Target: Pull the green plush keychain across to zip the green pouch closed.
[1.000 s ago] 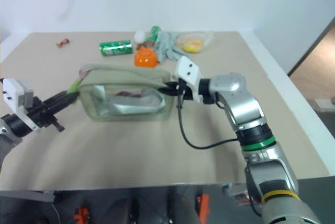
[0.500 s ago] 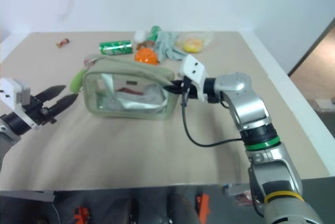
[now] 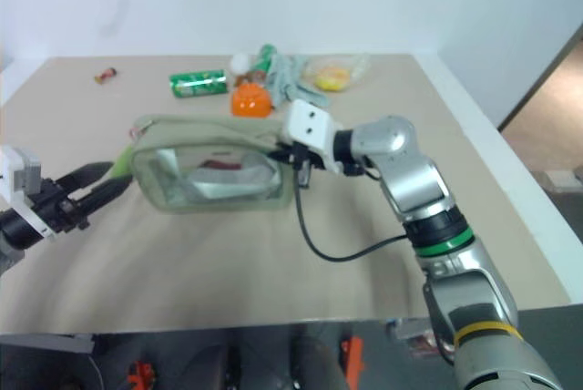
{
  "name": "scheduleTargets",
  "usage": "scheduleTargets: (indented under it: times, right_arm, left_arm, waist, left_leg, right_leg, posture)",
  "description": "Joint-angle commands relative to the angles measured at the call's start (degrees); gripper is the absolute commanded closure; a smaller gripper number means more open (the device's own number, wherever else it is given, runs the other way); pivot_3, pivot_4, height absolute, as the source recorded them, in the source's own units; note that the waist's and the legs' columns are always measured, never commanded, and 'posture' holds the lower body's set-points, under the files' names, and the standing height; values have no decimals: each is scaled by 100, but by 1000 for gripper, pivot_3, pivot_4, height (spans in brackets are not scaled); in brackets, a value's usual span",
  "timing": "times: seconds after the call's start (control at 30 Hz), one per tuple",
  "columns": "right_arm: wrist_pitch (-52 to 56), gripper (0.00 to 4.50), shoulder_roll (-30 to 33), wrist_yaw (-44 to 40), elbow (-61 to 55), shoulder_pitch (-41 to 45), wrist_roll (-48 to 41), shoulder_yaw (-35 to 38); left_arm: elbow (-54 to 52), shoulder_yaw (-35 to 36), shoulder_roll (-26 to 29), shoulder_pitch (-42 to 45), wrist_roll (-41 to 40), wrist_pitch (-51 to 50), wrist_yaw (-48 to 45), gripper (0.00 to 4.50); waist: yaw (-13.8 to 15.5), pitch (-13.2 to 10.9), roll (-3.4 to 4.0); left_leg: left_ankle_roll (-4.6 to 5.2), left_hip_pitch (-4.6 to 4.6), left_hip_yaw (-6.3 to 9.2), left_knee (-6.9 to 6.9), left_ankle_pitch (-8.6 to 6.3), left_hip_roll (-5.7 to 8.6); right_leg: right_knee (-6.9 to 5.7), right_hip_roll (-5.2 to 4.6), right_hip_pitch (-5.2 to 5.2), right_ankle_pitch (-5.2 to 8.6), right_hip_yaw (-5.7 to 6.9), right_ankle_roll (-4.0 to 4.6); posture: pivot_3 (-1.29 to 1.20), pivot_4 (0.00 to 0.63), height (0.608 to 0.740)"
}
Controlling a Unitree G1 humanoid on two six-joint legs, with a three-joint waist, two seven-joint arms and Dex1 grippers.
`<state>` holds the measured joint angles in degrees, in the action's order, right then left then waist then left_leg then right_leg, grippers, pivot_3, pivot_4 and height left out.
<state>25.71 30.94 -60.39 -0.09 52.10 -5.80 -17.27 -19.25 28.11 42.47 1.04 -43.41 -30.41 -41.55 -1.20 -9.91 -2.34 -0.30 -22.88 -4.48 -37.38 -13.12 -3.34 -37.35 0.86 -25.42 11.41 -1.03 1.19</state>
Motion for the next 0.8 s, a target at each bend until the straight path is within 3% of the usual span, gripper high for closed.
scheduleTargets:
  times: [0.03,0.27,0.8]
  right_arm:
    - [874,4500,-267,143,-437,262,-454,288]
    - [1749,4500,-557,306,-491,478,-1061,696]
    - [1546,4500,-330,327,-520,406,-1000,515]
  left_arm:
    - [-288,196,108,32,-75,-5,36,1824]
    - [-153,182,68,57,34,91,64,1824]
    - [528,533,3,125,-266,-117,72,1824]
  waist:
    - [-1,0,0]
    - [-7,-1,1]
    - [-8,-1,0]
  left_leg:
    - [-2,0,-1,1,-1,0]
    - [-16,-11,-4,3,-10,-5]
    - [-17,-54,-4,2,-10,-13]
  right_leg:
    - [0,0,-1,0,0,1]
    - [0,0,-13,8,4,9]
    - [-1,14,-57,6,-1,8]
  posture:
    - [0,150,740]
    - [0,150,740]
    - [0,150,740]
